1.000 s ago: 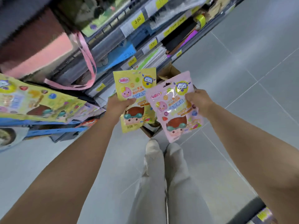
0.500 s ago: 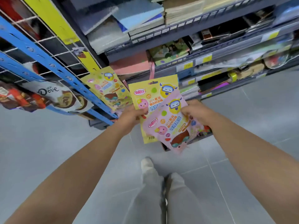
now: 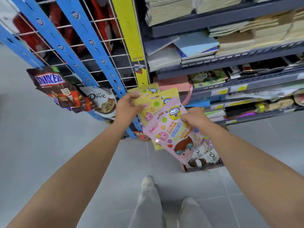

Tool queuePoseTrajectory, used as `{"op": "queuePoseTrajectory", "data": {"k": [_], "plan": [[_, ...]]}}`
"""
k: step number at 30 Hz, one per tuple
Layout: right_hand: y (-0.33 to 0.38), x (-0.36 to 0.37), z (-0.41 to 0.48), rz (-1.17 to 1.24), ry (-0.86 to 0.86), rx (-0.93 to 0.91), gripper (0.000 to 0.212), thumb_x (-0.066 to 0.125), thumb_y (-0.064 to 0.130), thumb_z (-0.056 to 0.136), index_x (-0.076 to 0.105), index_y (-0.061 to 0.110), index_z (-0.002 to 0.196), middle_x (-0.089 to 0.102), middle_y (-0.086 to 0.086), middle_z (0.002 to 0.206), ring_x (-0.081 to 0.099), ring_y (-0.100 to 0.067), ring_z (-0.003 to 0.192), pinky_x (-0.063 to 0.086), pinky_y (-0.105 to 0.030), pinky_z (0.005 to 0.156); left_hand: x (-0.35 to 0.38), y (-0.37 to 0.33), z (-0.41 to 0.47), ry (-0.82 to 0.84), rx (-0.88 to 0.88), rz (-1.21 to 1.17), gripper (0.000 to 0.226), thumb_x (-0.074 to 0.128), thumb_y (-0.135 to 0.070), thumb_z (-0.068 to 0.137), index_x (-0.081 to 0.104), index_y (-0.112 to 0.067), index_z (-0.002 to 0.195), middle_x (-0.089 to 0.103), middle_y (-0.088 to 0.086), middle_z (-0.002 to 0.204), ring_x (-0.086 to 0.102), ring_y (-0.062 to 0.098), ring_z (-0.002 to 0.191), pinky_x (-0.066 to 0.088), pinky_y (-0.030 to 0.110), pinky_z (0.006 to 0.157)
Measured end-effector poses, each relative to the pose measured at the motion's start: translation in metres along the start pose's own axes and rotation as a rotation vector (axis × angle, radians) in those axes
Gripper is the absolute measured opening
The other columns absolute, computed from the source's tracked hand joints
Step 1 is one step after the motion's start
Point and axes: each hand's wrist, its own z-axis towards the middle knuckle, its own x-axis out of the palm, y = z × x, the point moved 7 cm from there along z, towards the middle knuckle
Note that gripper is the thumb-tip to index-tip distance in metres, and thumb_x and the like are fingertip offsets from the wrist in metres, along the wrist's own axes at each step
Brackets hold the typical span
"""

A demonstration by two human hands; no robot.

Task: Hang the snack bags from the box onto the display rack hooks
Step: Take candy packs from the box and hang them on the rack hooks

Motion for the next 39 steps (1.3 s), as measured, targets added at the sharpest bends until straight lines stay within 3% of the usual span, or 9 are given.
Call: {"op": "queuePoseTrajectory", "data": {"k": [4, 9, 15, 23, 26, 29, 32, 35, 39], "plan": [[0.027, 0.032, 0.018, -0.078, -0.026, -0.011, 0.034, 0.055, 0.002, 0.079, 0.040, 0.011, 0.050, 0.043, -0.002, 0.049, 0.043, -0.013, 0.044, 0.030, -0.019, 0.038, -0.016, -0.005, 0.035, 0.096, 0.151, 0.225, 0.023, 0.070, -0.020, 0.083, 0.070, -0.015, 0.105, 0.065, -0.005, 0.104, 0.059, 0.011, 0.100, 0.047, 0.030, 0.094], [0.039, 0.058, 0.039, -0.045, -0.063, 0.033, 0.034, 0.055, 0.000, 0.080, 0.042, 0.010, 0.050, 0.045, -0.001, 0.045, 0.044, -0.003, 0.031, 0.027, -0.011, 0.029, -0.018, -0.003, 0.076, 0.166, 0.227, 0.230, 0.013, 0.064, -0.024, 0.087, 0.070, -0.013, 0.090, 0.065, -0.004, 0.081, 0.058, 0.015, 0.074, 0.051, 0.034, 0.075], [0.032, 0.069, 0.051, 0.041, -0.075, 0.081, 0.013, 0.055, -0.002, 0.075, 0.049, 0.006, 0.066, 0.041, -0.012, 0.066, 0.040, -0.019, 0.060, 0.028, -0.025, 0.053, 0.002, 0.004, 0.101, 0.294, 0.141, 0.273, 0.010, 0.065, -0.014, 0.086, 0.068, -0.007, 0.091, 0.062, -0.002, 0.087, 0.056, 0.011, 0.085, 0.046, 0.026, 0.076], [0.042, 0.061, 0.077, 0.170, -0.108, 0.053, 0.007, 0.054, 0.001, 0.080, 0.056, 0.006, 0.075, 0.049, -0.013, 0.069, 0.049, -0.015, 0.055, 0.037, -0.025, 0.056, 0.003, -0.013, 0.118, -0.060, 0.192, 0.183, 0.018, 0.058, -0.016, 0.083, 0.069, -0.018, 0.097, 0.069, -0.003, 0.085, 0.056, 0.011, 0.064, 0.052, 0.032, 0.074], [0.050, 0.057, 0.089, 0.227, -0.138, 0.037, 0.009, 0.054, -0.001, 0.081, 0.063, -0.004, 0.080, 0.051, -0.014, 0.074, 0.047, -0.017, 0.058, 0.036, -0.025, 0.056, 0.000, -0.017, 0.125, -0.152, 0.213, 0.136, 0.027, 0.061, -0.021, 0.086, 0.066, -0.018, 0.112, 0.070, 0.001, 0.098, 0.063, 0.014, 0.081, 0.050, 0.030, 0.081], [0.054, 0.055, 0.098, 0.234, -0.153, 0.045, 0.028, 0.054, -0.001, 0.080, 0.054, -0.025, 0.093, 0.054, -0.019, 0.075, 0.051, -0.020, 0.068, 0.037, -0.027, 0.061, 0.000, -0.023, 0.129, -0.192, 0.233, 0.157, 0.023, 0.063, -0.024, 0.088, 0.069, -0.015, 0.108, 0.068, -0.002, 0.106, 0.060, 0.008, 0.095, 0.046, 0.020, 0.083], [0.058, 0.053, 0.101, 0.251, -0.149, 0.035, 0.030, 0.054, -0.001, 0.080, 0.055, -0.024, 0.098, 0.062, -0.039, 0.100, 0.066, -0.039, 0.087, 0.050, -0.037, 0.068, 0.001, -0.027, 0.133, -0.207, 0.237, 0.208, 0.019, 0.061, -0.028, 0.089, 0.071, -0.018, 0.102, 0.068, -0.005, 0.105, 0.060, 0.007, 0.095, 0.046, 0.021, 0.080], [0.063, 0.053, 0.100, 0.244, -0.125, 0.034, 0.029, 0.053, -0.001, 0.081, 0.057, -0.023, 0.099, 0.058, -0.039, 0.110, 0.058, -0.048, 0.102, 0.050, -0.057, 0.085, 0.001, -0.028, 0.137, -0.199, 0.213, 0.273, 0.018, 0.058, -0.029, 0.090, 0.072, -0.021, 0.099, 0.068, -0.008, 0.105, 0.060, 0.008, 0.094, 0.047, 0.024, 0.076], [0.060, 0.053, 0.102, 0.247, -0.126, 0.056, 0.025, 0.053, -0.002, 0.082, 0.062, -0.019, 0.097, 0.063, -0.034, 0.107, 0.063, -0.043, 0.099, 0.052, -0.054, 0.086, 0.004, -0.028, 0.136, -0.199, 0.170, 0.316, 0.017, 0.056, -0.031, 0.091, 0.071, -0.024, 0.095, 0.068, -0.010, 0.102, 0.055, 0.004, 0.085, 0.040, 0.023, 0.067]]}}
